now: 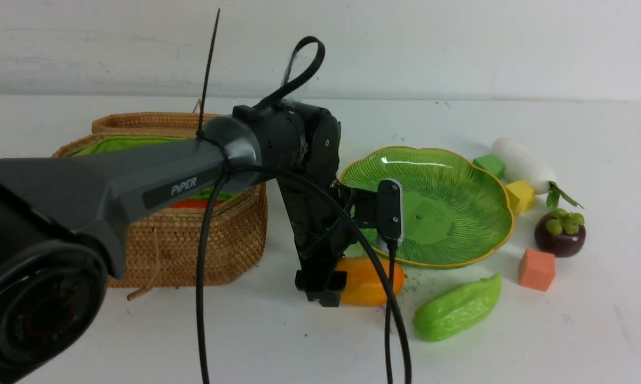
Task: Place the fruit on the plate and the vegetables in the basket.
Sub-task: Grab the mango with your left arm and place it on the right plate
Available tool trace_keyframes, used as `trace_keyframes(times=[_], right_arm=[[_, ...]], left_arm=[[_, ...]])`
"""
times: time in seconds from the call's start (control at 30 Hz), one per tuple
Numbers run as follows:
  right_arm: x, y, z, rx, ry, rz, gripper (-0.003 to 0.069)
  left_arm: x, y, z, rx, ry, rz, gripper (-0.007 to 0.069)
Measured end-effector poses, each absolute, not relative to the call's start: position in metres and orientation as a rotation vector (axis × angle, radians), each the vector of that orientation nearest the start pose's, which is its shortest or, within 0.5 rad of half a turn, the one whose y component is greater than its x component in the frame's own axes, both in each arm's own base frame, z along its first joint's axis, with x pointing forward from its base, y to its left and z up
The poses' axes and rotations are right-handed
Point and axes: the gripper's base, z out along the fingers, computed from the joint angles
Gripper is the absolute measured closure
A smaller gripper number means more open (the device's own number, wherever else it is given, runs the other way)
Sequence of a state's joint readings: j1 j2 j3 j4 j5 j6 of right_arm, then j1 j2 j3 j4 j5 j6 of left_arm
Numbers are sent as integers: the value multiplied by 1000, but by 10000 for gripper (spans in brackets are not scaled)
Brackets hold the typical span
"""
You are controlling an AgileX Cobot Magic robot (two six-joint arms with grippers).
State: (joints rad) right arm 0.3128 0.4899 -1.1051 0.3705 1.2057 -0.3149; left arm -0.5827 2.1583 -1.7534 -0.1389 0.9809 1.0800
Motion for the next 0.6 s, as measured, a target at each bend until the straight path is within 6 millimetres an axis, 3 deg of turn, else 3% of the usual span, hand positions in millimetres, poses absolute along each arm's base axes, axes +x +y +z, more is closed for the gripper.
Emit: trace_keyframes(times=[0.33, 0.6], right_arm=[[12, 36, 429, -703, 1924, 438, 444], [11, 36, 428, -709, 1933, 438, 444]], left_arm=[[378, -264, 191, -2417, -2472, 141, 47], [379, -265, 170, -2383, -2443, 161, 86]])
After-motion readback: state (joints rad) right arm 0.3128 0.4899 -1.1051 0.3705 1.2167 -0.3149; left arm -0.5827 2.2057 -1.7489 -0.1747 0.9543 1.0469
